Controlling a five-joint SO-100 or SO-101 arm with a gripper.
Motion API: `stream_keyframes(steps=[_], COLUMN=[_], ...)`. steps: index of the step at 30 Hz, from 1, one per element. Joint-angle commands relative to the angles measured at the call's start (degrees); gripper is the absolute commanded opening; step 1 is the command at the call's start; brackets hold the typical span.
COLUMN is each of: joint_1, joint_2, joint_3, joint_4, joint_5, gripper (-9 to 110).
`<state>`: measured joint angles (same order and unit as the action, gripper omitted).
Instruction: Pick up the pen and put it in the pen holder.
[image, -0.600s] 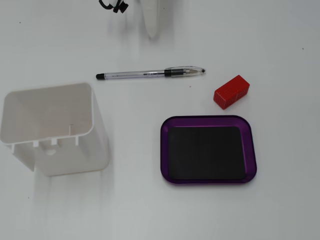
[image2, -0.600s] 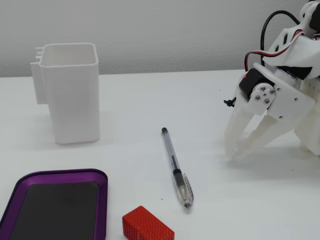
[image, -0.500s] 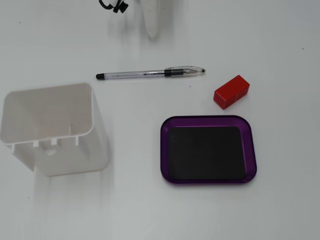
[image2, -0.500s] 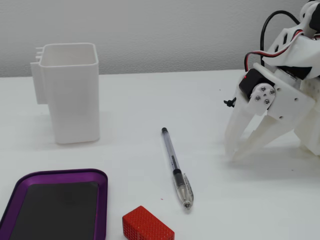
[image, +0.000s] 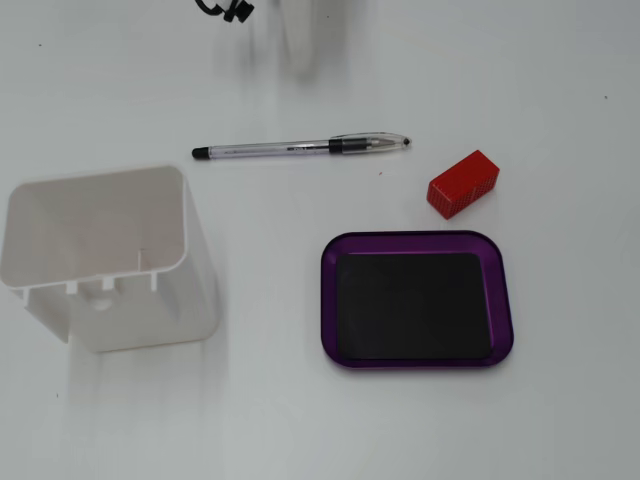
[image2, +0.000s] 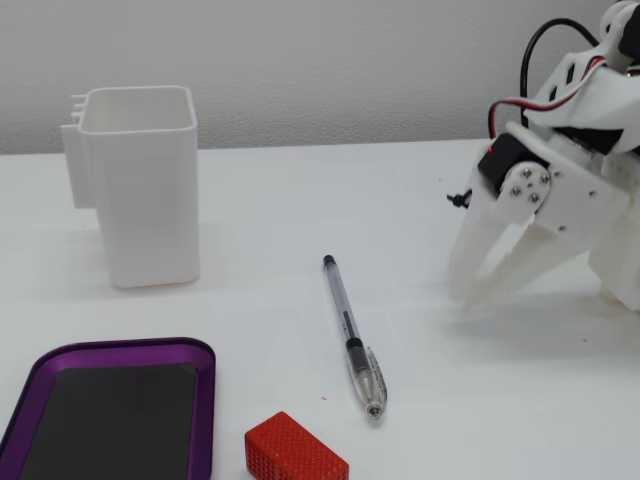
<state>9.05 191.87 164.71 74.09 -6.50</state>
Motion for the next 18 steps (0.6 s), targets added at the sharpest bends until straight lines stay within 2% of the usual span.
stream_keyframes(steps=[1,7,13,18], joint_1=[-0.3,-0.6,-6.7,-14.2], joint_2=[1.3,-22.6,-52.9,-74.4], joint_3=[-7.2,-20.3,-44.0,-58.3], joint_4=[-2.0,-4.3,-1.1,4.9], joint_5=[2.5,7.2,-0.4,-0.1], gripper=[0,0,0,3])
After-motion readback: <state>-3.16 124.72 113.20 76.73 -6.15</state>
